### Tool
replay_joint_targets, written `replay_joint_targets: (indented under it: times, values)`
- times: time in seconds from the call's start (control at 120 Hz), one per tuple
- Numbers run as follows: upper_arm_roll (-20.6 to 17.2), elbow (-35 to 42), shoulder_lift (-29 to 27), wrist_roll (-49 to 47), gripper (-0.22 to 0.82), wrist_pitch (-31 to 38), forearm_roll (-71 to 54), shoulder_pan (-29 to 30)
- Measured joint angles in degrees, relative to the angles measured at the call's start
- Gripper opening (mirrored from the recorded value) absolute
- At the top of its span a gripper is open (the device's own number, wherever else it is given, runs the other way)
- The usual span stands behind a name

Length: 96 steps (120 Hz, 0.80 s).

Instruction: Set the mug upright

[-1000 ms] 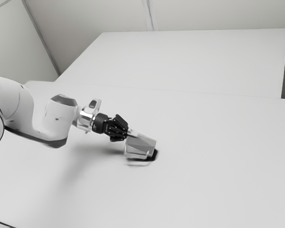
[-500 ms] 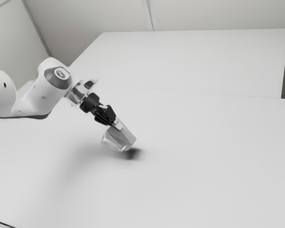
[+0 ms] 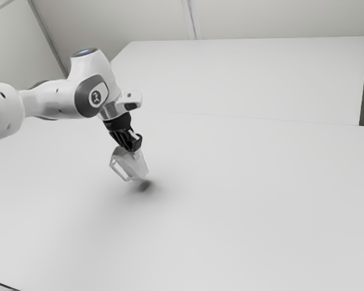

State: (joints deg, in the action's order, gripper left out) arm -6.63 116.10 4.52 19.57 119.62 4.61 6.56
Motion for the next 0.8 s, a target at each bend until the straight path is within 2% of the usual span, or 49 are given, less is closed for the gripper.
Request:
replay_joint_targets:
  times: [0.233,0.467,0.533,0.667,0.8]
  values:
    - [-0.85,3.76,0.77,-5.87,-0.18,5.93,-1.55,0.27]
    - [-1.07,4.89,2.49,-9.58,-0.12,8.82,-1.34,0.15]
    - [-1.37,4.93,2.65,-10.24,-0.02,9.17,-1.16,0.24]
    - [-2.08,4.95,2.42,-11.37,0.26,9.54,-1.01,0.13]
    - [-2.41,4.83,0.76,-12.18,0.42,9.27,-0.95,0.07]
